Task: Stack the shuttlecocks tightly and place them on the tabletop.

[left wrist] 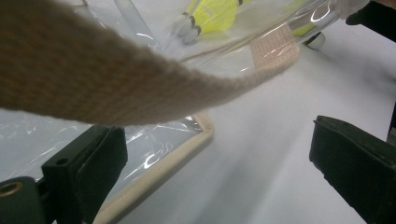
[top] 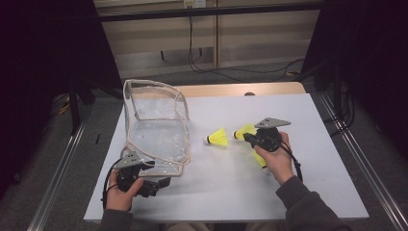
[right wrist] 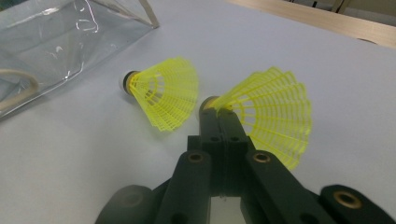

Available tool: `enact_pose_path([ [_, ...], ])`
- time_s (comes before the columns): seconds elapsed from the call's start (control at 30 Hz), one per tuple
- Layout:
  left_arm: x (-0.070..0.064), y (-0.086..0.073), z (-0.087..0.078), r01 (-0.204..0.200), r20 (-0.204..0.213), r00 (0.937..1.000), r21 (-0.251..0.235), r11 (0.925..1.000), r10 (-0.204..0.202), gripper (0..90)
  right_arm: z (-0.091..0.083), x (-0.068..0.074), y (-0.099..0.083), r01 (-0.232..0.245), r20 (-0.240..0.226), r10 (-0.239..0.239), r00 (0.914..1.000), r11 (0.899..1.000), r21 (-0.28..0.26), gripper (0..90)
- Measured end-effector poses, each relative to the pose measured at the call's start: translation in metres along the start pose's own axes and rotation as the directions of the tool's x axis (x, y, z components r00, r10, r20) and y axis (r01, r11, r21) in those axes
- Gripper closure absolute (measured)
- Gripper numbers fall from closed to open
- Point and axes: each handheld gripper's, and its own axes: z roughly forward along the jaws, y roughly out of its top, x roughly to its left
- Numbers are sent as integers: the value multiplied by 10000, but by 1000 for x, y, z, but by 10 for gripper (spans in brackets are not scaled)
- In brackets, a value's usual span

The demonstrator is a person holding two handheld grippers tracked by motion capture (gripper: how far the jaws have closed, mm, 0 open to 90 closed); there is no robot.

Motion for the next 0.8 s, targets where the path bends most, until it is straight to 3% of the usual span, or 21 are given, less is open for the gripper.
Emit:
enact_pose_path([
  [0.3,0,0,-1,0,1,10000,-43,10000,0,42,2,4,8,144,-385,-148,9992,9998,-109,900],
  [0.8,0,0,0,-1,39,10000,6,10000,1,42,13,11,12,210,-598,-216,9980,9997,-116,900],
])
